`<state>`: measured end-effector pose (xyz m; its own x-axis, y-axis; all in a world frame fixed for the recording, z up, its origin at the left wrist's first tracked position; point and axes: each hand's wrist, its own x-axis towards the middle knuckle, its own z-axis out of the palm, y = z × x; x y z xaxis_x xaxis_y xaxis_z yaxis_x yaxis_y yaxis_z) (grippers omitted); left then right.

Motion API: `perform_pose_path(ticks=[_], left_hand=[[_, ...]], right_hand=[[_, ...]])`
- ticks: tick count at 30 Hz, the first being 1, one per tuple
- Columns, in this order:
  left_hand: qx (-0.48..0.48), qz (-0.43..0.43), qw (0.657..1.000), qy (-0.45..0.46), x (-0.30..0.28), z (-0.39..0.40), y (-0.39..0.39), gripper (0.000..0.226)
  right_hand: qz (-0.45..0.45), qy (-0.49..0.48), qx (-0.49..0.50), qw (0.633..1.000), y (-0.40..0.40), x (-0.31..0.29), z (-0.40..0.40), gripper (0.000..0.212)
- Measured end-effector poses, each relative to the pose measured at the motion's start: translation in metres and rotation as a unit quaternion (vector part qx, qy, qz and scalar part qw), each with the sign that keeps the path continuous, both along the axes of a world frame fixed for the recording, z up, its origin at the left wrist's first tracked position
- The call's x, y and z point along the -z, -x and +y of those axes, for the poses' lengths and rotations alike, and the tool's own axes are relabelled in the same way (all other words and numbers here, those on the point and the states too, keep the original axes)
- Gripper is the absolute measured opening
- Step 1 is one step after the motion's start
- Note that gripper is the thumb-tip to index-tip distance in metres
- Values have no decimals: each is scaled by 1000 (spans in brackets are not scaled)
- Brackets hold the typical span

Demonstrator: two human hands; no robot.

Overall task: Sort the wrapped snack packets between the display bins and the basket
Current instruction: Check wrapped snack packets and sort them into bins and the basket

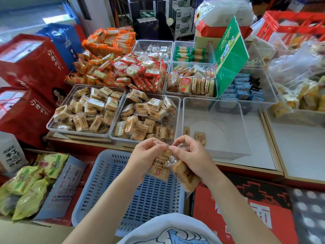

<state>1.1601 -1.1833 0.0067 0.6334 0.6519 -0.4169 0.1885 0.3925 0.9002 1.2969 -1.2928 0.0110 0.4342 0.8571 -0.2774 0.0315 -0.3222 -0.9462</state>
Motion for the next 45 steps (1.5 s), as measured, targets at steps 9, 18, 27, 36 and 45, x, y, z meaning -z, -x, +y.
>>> perform_pose_path(ticks=[9,18,27,36,45], left_hand=[[-44,-1,999,20,0,-8,2,25],[-26,-23,999,-6,3,-9,5,20],[-30,3,999,14,14,-8,3,39],[164,-15,986,8,16,0,13,44],[-71,-93,979,165,13,6,9,49]], right_hand=[[-13,25,2,1000,5,6,-4,8],[-57,-12,79,995,8,0,-2,10],[-67,-12,132,989,4,4,-4,12],[-13,0,200,980,3,6,-7,8],[32,43,85,995,12,9,-10,15]])
